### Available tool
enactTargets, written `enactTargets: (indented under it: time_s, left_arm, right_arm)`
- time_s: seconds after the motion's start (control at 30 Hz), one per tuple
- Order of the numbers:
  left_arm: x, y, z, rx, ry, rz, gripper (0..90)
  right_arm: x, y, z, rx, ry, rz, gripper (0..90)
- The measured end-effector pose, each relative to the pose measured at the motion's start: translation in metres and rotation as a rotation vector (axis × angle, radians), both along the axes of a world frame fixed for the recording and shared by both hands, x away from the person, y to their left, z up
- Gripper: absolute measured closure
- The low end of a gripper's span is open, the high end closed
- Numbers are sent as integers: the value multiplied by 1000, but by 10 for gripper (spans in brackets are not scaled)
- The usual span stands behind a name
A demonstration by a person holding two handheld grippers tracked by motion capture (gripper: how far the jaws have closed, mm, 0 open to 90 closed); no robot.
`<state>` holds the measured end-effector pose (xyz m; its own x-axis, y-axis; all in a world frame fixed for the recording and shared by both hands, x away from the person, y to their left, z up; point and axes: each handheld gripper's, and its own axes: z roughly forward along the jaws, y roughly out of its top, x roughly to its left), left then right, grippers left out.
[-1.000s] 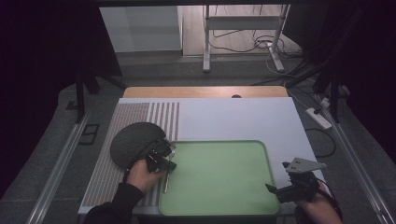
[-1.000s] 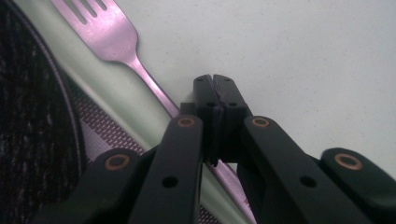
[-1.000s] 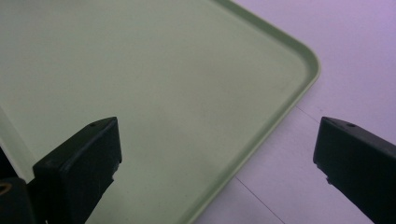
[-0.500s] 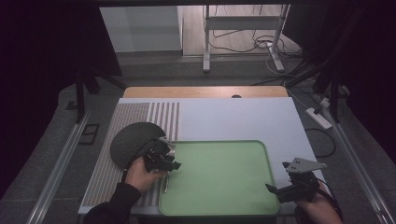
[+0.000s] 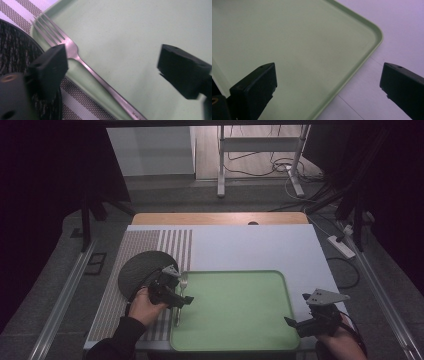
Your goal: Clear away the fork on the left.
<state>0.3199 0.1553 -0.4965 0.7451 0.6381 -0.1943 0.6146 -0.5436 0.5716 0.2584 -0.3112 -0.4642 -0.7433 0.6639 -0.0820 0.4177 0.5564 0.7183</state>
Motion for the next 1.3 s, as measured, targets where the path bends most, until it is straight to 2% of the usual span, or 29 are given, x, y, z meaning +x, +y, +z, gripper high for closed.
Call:
enactTargets:
  time_s: [0.13,0.2,0.37,0.6,0.83,1.3]
  left_arm:
    - [0,6,0,-41,5,-4,29]
    - [0,9,0,-57,12,11,0]
    - [-3,21,3,-91,-1,40,0]
    - [-12,31,4,-99,-5,48,0]
    - [-25,43,5,-78,-41,77,0]
    - [-46,71,-1,-94,-20,158,0]
  right_arm:
    - [0,0,0,0,0,0,13]
    - [0,0,0,1,-1,-1,13]
    - [0,0,0,1,-1,-1,13]
    - [0,0,0,6,-2,-3,13]
    - [0,0,0,7,-2,-5,13]
    - [0,-1,0,11,-2,-10,13]
